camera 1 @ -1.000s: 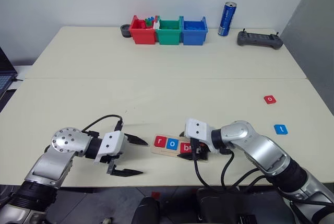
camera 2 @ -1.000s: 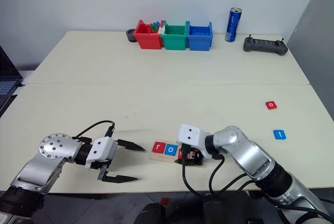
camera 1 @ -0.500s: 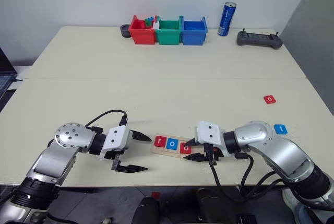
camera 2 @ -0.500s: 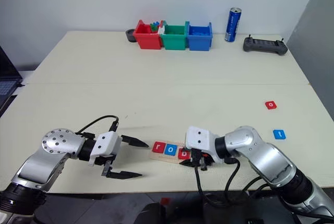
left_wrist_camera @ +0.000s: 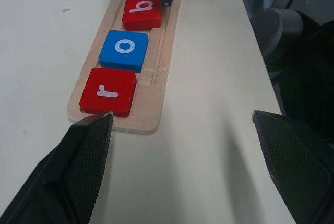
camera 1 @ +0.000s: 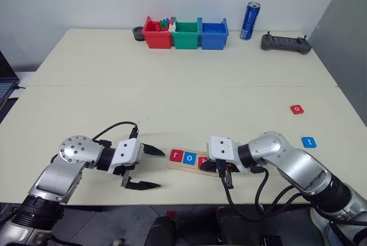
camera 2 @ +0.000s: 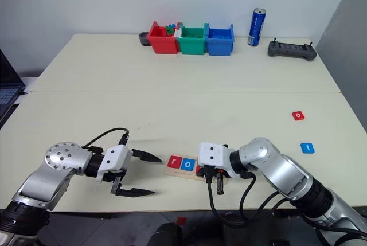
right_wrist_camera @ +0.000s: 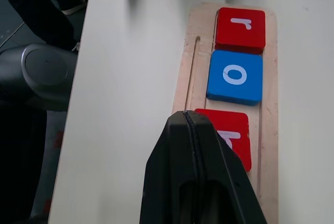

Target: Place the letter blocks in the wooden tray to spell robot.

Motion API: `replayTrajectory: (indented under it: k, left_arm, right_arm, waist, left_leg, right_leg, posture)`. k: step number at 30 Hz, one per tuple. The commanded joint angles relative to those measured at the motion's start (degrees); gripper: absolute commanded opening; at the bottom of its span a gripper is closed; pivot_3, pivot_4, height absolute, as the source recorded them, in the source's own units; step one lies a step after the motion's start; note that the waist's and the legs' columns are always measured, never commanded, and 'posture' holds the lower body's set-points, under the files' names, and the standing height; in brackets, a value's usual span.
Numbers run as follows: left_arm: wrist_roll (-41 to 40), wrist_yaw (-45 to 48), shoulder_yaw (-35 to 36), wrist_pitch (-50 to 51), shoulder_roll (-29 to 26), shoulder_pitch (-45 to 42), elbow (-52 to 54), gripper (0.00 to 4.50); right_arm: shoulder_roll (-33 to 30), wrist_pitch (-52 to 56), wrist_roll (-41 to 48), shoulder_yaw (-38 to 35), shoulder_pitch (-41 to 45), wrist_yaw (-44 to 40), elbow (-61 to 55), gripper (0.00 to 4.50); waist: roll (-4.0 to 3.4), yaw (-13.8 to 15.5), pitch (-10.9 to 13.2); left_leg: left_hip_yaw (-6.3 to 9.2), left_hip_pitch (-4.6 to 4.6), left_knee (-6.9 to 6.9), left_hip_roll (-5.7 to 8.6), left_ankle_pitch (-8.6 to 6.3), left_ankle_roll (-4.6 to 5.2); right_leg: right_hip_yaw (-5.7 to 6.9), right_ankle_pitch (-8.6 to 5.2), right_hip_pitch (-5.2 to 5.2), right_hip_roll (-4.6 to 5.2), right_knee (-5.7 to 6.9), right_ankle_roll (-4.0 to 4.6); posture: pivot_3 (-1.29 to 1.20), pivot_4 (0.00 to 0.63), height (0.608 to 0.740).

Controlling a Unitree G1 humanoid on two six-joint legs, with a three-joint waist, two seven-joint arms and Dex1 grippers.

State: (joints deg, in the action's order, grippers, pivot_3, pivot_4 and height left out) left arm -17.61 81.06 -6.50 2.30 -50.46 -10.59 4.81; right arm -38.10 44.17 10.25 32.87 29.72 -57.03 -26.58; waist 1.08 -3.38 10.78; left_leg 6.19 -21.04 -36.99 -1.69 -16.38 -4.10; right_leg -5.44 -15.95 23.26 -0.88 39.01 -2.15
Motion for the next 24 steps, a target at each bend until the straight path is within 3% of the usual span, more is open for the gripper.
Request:
replayTrajectory:
  k: [1,24]
  left_arm:
    - [-0.6,-0.6,0.8,0.9,-0.3,-0.3,2.7,4.5]
    - [0.5,0.5,0.8,-5.9,0.2,1.5,-3.0,4.5]
  right_arm:
    - [-0.5,-0.8,-0.4,0.3,-0.4,-0.4,-2.0,0.02]
    - [2.7,-5.2,-5.2,0.1,0.2,1.2,3.2,0.02]
  waist:
    - [0.0,0.0,0.0]
    - [0.0,0.0,0.0]
  left_leg:
    - [0.0,0.0,0.0,0.0,0.0,0.0]
    - [-0.01,0.02,0.0,0.0,0.0,0.0]
  right_leg:
    - [0.0,0.0,0.0,0.0,0.0,0.0]
    - [0.0,0.01,0.0,-0.01,0.02,0.01]
  posture:
    - [0.0,0.15,0.74]
    - [0.0,0.15,0.74]
